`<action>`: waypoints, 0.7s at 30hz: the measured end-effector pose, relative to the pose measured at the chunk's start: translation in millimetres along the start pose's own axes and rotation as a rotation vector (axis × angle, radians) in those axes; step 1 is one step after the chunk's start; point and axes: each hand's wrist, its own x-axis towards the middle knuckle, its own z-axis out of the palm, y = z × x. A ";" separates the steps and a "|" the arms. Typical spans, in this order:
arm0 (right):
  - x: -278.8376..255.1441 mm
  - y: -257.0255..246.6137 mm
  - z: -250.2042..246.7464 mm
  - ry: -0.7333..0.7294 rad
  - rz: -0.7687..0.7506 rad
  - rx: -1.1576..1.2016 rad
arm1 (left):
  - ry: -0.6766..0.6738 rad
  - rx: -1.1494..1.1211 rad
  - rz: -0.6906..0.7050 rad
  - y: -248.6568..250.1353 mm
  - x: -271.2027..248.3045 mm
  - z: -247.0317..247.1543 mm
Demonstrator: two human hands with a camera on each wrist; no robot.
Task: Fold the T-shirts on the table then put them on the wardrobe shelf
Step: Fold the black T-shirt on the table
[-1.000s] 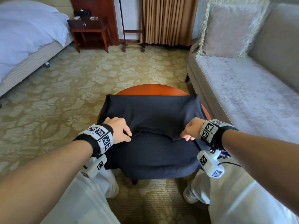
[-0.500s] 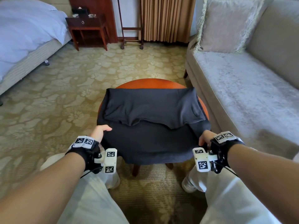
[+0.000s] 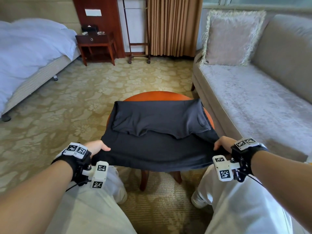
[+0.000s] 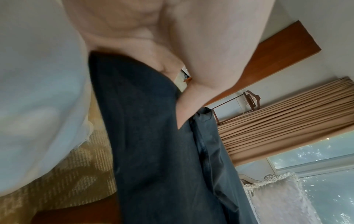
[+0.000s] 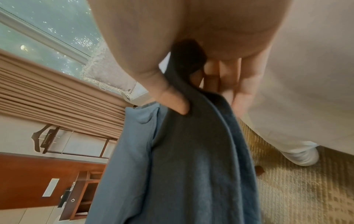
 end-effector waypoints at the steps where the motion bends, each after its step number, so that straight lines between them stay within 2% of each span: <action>1: -5.8 0.3 -0.5 0.031 -0.010 0.025 | -0.015 -0.019 0.008 -2.5 -1.0 -4.2; 4: -2.3 2.7 -4.9 0.115 -0.065 -0.028 | -0.028 -0.013 0.070 -9.0 -2.7 -12.5; 6: -10.2 8.0 -8.9 0.170 -0.111 -0.191 | -0.034 0.022 0.092 -13.5 -6.0 -16.7; 9: -18.6 20.6 -17.1 0.164 -0.146 -0.194 | -0.007 0.005 0.115 -11.4 -19.1 -22.7; 11: -19.6 27.6 -21.7 0.236 -0.146 -0.259 | 0.026 -0.041 0.153 -8.4 -30.1 -26.3; 14: -24.3 26.9 -28.4 0.270 -0.165 -0.211 | 0.017 -0.132 0.200 -5.1 -40.5 -32.2; 17: -33.4 20.1 -36.6 0.257 -0.236 0.021 | -0.013 -0.358 0.267 0.7 -38.5 -38.9; 19: -33.3 13.4 -45.7 0.215 -0.207 0.340 | -0.016 -0.511 0.326 8.0 -34.0 -40.6; 21: -28.9 6.4 -50.8 0.210 -0.182 0.643 | 0.074 -0.640 0.438 13.6 -27.1 -42.3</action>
